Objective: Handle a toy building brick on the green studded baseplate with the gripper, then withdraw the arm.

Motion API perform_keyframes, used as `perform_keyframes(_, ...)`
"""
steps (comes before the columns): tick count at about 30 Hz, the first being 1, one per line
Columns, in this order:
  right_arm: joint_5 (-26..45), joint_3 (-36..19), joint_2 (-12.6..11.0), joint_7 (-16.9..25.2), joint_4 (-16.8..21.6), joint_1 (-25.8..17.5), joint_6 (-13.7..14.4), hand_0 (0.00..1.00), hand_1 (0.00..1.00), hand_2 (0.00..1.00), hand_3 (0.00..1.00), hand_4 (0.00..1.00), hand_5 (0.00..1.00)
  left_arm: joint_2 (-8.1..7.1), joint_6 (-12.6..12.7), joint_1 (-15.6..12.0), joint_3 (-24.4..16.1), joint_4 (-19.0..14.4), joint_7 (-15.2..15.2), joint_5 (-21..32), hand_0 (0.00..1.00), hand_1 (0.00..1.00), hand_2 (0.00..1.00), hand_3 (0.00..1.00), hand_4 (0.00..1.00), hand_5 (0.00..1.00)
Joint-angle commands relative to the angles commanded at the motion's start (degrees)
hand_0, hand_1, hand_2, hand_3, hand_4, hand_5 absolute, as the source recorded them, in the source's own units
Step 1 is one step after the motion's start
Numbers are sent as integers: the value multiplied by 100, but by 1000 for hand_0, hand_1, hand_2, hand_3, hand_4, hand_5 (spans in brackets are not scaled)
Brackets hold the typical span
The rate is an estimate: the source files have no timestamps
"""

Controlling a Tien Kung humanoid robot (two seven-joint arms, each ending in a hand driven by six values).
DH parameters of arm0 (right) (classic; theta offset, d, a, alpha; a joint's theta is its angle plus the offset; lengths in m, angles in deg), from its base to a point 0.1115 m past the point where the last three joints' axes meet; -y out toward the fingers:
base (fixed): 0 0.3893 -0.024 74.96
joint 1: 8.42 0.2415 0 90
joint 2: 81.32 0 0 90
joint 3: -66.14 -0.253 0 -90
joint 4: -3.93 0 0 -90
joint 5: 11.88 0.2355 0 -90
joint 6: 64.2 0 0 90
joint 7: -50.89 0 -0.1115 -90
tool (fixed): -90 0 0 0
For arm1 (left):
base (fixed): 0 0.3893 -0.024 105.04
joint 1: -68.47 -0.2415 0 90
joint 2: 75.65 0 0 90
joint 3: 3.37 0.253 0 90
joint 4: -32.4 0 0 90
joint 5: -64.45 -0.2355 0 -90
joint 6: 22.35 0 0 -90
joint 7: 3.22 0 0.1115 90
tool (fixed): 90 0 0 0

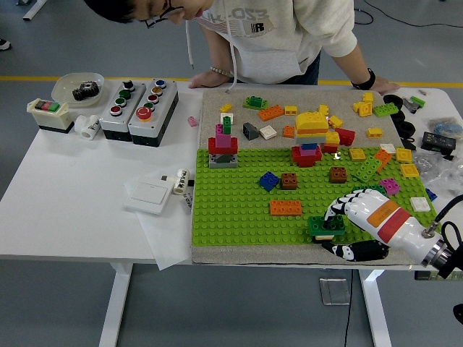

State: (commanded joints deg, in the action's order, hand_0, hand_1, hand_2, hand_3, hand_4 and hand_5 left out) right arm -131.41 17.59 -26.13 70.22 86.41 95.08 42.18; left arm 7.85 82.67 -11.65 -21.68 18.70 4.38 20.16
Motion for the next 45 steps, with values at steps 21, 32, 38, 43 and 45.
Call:
perform_keyframes(21, 163, -138, -25, -12, 141, 4, -4, 515, 539, 594, 507, 770, 491, -6, 1, 18, 20, -9, -12, 5, 733, 744, 756, 613, 662, 628)
perform_keyframes(32, 178, -168, -3, -9, 88, 30, 6, 514, 538, 595, 508, 771, 490, -11, 7, 40, 33, -9, -16, 19, 732, 742, 754, 612, 662, 628)
perform_keyframes(38, 168, -141, 29, -7, -40, 45, 10, 514, 539, 595, 508, 771, 491, -9, 2, 50, 17, -11, -8, -5, 733, 743, 755, 612, 662, 628)
perform_keyframes(43, 162, -121, 66, -11, -153, 64, 9, 514, 539, 595, 508, 771, 491, -6, -3, 57, 16, -17, -2, -14, 733, 743, 755, 612, 662, 628)
perform_keyframes(45, 156, -122, 69, -14, -171, 66, 6, 513, 538, 595, 509, 772, 490, -6, -3, 59, 18, -18, -2, -12, 733, 744, 756, 612, 662, 628)
